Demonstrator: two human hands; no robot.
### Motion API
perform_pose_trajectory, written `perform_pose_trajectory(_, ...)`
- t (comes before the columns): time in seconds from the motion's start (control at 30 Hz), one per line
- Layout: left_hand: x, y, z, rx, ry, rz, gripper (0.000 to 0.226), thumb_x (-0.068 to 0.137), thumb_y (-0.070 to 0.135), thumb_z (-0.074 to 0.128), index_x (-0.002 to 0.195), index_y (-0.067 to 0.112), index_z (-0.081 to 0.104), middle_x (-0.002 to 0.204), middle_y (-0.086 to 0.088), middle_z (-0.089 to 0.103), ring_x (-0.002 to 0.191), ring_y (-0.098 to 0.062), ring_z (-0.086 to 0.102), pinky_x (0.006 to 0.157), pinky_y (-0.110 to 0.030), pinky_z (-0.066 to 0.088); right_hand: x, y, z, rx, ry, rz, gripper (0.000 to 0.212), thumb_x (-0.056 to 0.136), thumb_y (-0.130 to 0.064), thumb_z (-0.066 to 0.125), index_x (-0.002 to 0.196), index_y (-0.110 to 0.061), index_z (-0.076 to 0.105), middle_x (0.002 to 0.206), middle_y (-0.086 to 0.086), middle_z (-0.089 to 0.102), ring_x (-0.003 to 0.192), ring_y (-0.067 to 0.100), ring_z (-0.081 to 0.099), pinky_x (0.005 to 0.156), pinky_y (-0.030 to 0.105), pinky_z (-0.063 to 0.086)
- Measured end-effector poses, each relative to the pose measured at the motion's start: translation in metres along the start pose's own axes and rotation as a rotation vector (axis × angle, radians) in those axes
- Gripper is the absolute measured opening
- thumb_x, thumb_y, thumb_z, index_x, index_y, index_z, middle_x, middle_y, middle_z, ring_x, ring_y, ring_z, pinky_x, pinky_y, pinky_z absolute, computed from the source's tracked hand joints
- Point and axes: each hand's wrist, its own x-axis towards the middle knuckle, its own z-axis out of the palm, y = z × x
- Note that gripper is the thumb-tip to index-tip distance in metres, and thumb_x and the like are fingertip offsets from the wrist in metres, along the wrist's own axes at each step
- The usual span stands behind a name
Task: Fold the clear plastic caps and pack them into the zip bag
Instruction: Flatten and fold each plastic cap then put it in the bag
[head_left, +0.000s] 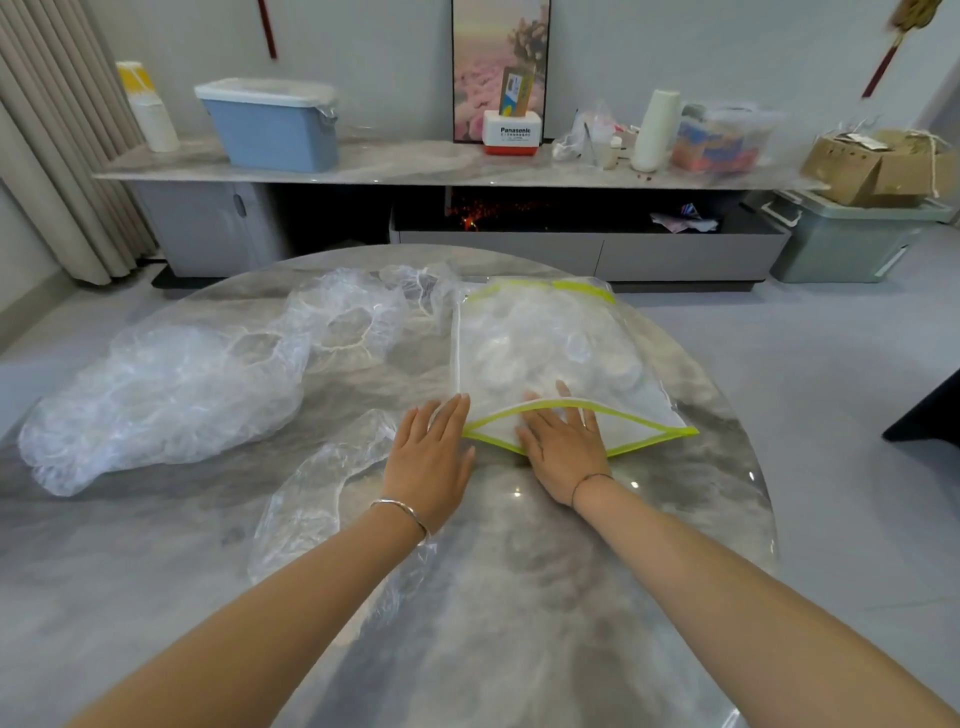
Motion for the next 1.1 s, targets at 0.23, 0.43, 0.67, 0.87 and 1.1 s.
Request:
perform_pose_trajectory(0.23,-0.047,-0.031,0.001,0.060,-0.083,-0.017,0.065,0.095,0.050,0.021,0.140,0.006,0.038,0.139,-0.009,0.049,0.123,-0.031,0.050,0.109,-0.036,0.022,0.006,0.002,-0.002,0.065,-0.056,0.057,0.051,0.101,-0.043,0.017,0.150,-0.027,0.015,0.158,-0.012,0.005,0.146,0.021,-0.009,0.116,0.043,-0.008)
perform_pose_trajectory(0.43,-0.094,-0.034,-0.026,0.091,-0.469,-0.263,0.129,0.034,0.082,-0.040,0.147,0.023,-0.019,0.154,0.002,-0.024,0.145,-0.030,-0.009,0.115,-0.048,0.002,-0.036,0.004,-0.021,0.131,-0.120,0.013,0.055,0.102,-0.041,0.023,0.151,-0.029,-0.001,0.159,-0.008,-0.008,0.146,0.018,-0.006,0.117,0.040,-0.004)
perform_pose_trajectory(0.67,-0.133,-0.022,-0.041,-0.017,-0.645,-0.278,0.147,0.020,0.094,-0.025,0.149,0.028,-0.009,0.157,0.004,-0.017,0.144,-0.027,-0.014,0.116,-0.043,-0.002,-0.101,-0.017,-0.052,0.102,-0.175,-0.277,0.081,0.091,-0.034,0.054,0.150,-0.023,0.000,0.158,-0.003,-0.007,0.146,0.015,0.003,0.116,0.026,0.006)
perform_pose_trajectory(0.87,-0.148,-0.010,-0.056,-0.317,-0.570,-0.117,0.111,0.064,0.092,0.006,0.149,0.021,0.019,0.153,0.005,0.023,0.140,-0.013,0.016,0.114,-0.026,0.017,-0.159,-0.067,-0.056,0.148,-0.317,-0.555,0.075,0.090,-0.041,0.056,0.150,-0.025,0.015,0.158,-0.004,0.009,0.145,0.011,0.007,0.106,0.013,-0.003)
perform_pose_trajectory(1.1,-0.154,-0.011,-0.063,-0.399,-0.607,-0.107,0.082,0.078,0.073,0.046,0.145,0.027,0.031,0.150,0.011,0.030,0.135,-0.011,0.023,0.112,-0.023,0.020,-0.177,-0.079,-0.041,0.146,-0.319,-0.570,0.066,0.086,-0.053,0.049,0.144,-0.026,0.035,0.153,0.000,0.028,0.138,0.017,0.028,0.111,0.026,0.014)
